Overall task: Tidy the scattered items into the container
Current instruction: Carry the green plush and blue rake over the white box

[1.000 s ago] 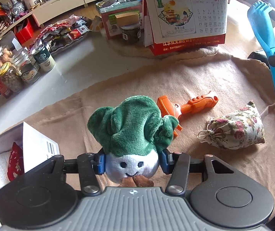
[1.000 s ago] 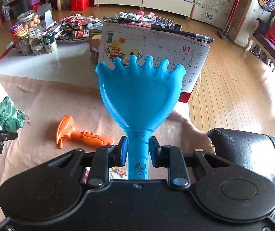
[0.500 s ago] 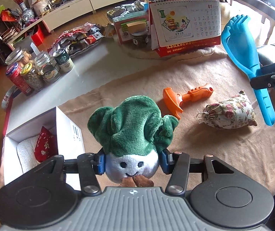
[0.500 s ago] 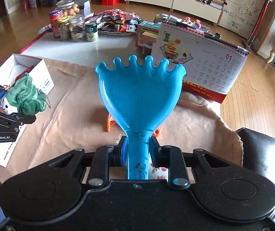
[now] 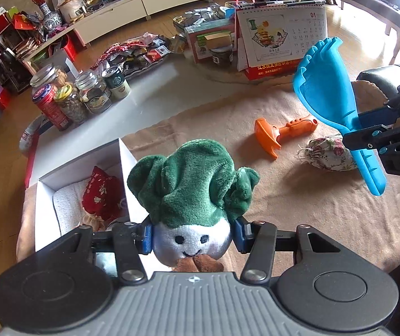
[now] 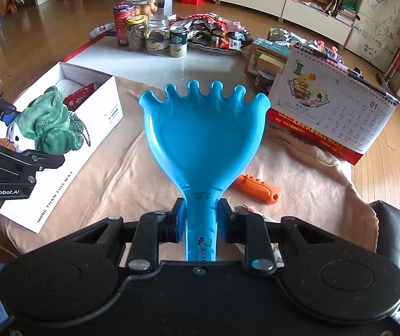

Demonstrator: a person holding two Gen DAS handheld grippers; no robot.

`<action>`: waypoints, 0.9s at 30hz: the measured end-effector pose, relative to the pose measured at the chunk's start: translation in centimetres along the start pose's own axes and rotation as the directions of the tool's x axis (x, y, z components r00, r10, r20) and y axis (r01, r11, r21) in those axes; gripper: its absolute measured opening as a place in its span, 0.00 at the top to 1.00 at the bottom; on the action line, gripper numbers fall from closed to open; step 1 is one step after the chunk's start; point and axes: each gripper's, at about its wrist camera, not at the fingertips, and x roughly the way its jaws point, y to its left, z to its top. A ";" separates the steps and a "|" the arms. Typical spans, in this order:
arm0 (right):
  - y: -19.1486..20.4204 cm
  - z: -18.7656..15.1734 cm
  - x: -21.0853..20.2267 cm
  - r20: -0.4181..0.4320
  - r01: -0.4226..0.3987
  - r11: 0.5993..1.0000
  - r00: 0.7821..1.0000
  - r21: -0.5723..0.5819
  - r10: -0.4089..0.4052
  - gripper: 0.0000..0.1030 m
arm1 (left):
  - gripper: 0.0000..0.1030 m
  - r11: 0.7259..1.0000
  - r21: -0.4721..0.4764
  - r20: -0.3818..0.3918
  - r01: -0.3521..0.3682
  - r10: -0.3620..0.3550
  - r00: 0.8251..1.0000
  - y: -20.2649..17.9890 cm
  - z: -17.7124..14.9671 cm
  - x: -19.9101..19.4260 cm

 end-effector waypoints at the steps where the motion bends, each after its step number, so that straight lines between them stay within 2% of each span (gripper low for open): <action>1: 0.5 0.3 -0.1 0.004 -0.006 1.000 1.000 -0.005 0.006 0.76 | 0.49 1.000 -0.003 0.001 -0.005 0.005 1.000 0.5 -0.1 -0.2; 11: 6.2 4.0 -0.4 0.038 -0.070 0.994 0.997 -0.082 0.073 0.76 | 0.49 0.997 -0.042 -0.008 -0.058 0.058 0.998 5.7 -2.2 -2.3; 19: 10.7 6.0 -0.2 0.041 -0.128 0.981 0.990 -0.147 0.135 0.76 | 0.49 0.995 -0.072 -0.057 -0.066 0.062 0.996 10.1 -5.6 -3.3; 27: 14.2 7.1 0.0 0.034 -0.179 0.966 0.982 -0.185 0.188 0.76 | 0.48 0.995 -0.079 -0.104 -0.061 0.052 0.993 12.8 -9.5 -3.7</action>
